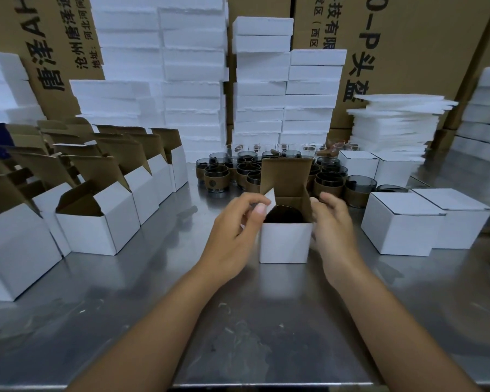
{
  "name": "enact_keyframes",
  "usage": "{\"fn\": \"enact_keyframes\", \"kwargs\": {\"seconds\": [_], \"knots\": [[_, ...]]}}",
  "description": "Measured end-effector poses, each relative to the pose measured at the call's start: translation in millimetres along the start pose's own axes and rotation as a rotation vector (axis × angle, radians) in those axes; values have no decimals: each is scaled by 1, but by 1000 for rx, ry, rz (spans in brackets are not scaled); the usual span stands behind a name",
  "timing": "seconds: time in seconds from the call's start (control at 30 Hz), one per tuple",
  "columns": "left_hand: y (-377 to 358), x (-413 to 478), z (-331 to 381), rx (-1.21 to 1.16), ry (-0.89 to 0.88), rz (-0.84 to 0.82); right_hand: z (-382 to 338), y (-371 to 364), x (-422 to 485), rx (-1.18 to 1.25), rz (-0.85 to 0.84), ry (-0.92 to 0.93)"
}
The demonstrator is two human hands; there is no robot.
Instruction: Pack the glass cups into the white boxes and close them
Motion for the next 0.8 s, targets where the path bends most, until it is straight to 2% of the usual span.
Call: {"fn": "enact_keyframes", "kwargs": {"seconds": [0.07,0.3,0.5,0.8], "knots": [[0,-1,0,35,1,-12,5,0,1,-33,-17,-79],[1,-2,-1,72,0,-12,5,-3,2,-106,-81,-63],[1,0,1,68,7,-10,4,-5,3,-35,-169,-38],[-2,5,-4,-260,155,-44,4,-4,3,44,-177,-19]]}}
Point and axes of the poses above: each hand's wrist, its own x-axis towards the middle knuckle, its own y-axis out of the back of the hand, z = x × y, the point moved 5 cm from there along x, towards the middle knuckle, and after that the axes turned 12 degrees about x, right-handed, at the moved point
